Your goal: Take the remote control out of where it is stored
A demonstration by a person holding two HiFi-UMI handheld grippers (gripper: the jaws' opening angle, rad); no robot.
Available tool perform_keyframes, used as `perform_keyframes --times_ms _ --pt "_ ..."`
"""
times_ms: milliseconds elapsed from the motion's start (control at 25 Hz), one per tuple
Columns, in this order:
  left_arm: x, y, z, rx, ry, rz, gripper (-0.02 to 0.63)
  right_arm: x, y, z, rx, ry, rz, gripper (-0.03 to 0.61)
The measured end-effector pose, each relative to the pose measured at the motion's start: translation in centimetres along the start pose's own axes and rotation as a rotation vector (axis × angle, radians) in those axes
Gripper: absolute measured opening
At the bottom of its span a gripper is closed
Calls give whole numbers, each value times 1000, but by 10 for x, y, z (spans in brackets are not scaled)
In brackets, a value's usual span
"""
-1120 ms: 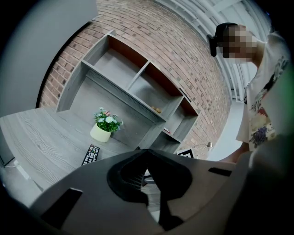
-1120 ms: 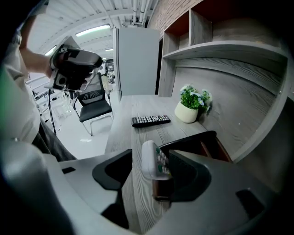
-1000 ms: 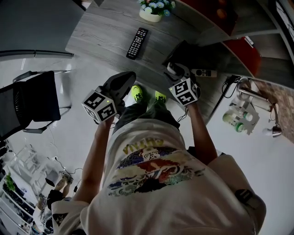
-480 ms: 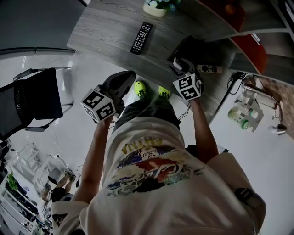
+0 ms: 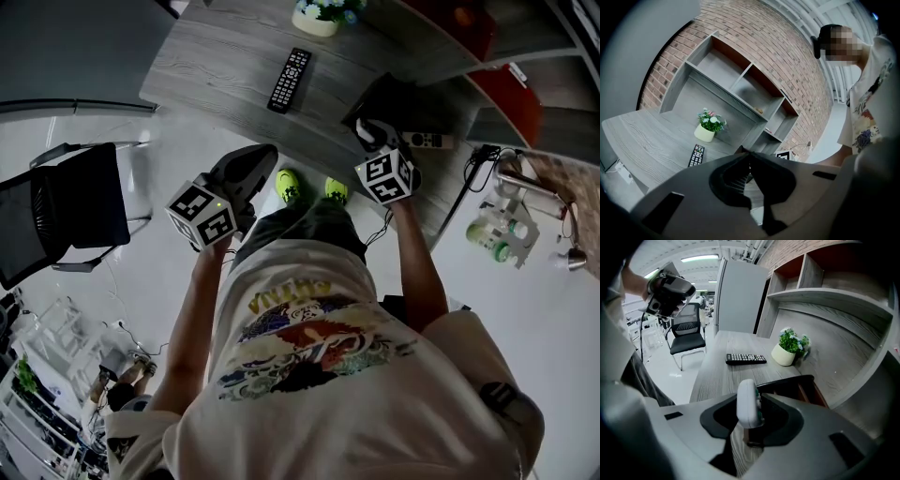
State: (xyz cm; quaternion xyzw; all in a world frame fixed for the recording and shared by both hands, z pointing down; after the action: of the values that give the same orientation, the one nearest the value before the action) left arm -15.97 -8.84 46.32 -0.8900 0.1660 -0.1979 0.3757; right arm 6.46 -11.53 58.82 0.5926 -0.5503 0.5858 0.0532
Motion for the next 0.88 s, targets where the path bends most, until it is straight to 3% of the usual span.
perform_keyframes --times_ms 160,360,880 --pt "2 4 5 8 -10 13 6 -8 -2 4 17 -14 -24 112" --pt "3 7 11 16 -21 30 6 -18 1 1 -35 -25 -45 110" --pt "3 16 20 31 -37 82 6 -41 24 7 -37 -33 -11 110"
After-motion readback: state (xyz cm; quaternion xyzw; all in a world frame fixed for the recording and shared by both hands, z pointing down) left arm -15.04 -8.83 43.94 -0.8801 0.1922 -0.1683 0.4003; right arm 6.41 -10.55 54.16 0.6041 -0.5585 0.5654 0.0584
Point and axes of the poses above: the fingertips, and each gripper's own axes: x forward along the fingers, z to its right, y out of its top, the point moved 4 cm from there along -x, backward along the fingers, and after that the axes turned 6 degrees about -x, right-handed, at the moved point
